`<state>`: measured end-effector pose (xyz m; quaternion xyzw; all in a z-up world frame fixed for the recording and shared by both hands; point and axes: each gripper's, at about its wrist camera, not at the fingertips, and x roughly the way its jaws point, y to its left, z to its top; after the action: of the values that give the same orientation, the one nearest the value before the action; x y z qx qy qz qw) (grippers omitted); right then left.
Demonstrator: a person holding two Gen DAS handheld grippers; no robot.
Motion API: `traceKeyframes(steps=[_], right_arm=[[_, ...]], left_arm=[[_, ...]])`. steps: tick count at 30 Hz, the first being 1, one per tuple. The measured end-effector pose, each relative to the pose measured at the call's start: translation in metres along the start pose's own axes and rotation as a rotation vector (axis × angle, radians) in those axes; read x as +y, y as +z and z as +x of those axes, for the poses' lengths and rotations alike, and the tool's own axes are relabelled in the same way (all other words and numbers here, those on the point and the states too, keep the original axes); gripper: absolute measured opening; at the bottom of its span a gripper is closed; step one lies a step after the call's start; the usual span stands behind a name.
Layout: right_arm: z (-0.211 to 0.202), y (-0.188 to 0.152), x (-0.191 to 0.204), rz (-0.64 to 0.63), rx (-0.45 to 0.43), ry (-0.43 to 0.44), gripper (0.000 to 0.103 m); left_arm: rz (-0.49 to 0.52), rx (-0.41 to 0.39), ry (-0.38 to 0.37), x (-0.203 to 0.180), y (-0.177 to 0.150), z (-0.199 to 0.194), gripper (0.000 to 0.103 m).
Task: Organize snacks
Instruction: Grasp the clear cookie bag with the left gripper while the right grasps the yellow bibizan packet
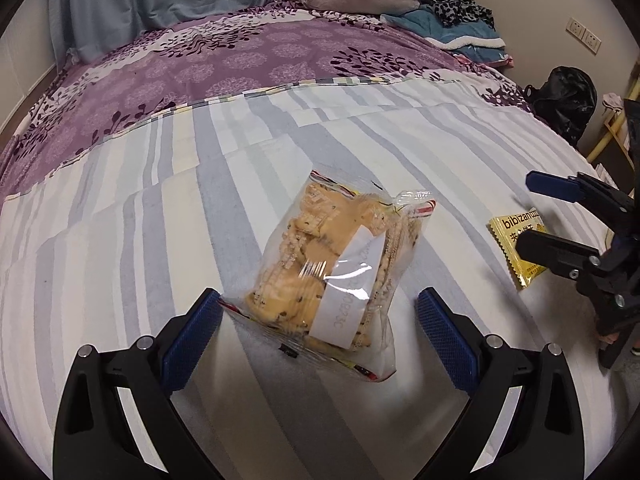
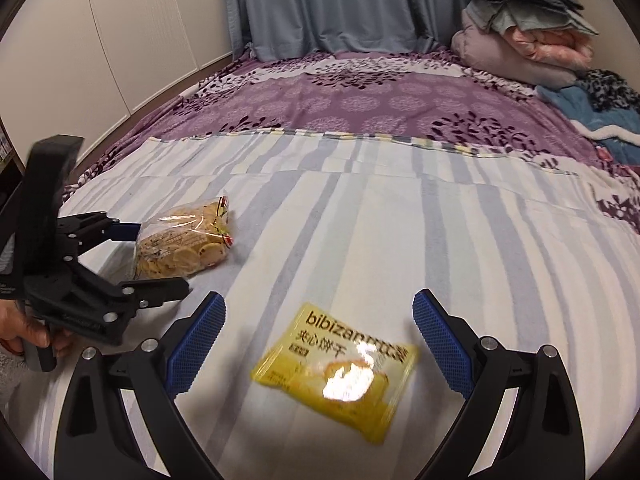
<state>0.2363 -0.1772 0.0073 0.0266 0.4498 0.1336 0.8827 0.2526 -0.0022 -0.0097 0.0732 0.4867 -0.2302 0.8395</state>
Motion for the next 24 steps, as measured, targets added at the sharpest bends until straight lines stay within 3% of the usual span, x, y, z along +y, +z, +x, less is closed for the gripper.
traceKeyframes(steps=[12,19,22,23,24], right_arm=[[-0.021,-0.037,0.021,-0.04,0.056,0.089,0.094],[-0.016,-0.028,0.011,-0.007,0.066,0.008,0.094],[-0.01,-0.022,0.01,-0.013,0.071,-0.037,0.088],[-0.007,-0.02,0.01,-0.019,0.072,-0.055,0.084],[-0.006,-0.019,0.011,-0.026,0.073,-0.073,0.082]], left_arm=[[-0.012,-0.041,-0.013,0.008,0.013,-0.013,0.099],[0.057,-0.009,-0.004,-0.004,0.024,0.008,0.099],[0.054,0.007,-0.001,-0.004,0.026,0.016,0.099],[0.048,0.009,-0.001,-0.003,0.026,0.018,0.098],[0.034,0.011,-0.006,-0.002,0.027,0.02,0.09]])
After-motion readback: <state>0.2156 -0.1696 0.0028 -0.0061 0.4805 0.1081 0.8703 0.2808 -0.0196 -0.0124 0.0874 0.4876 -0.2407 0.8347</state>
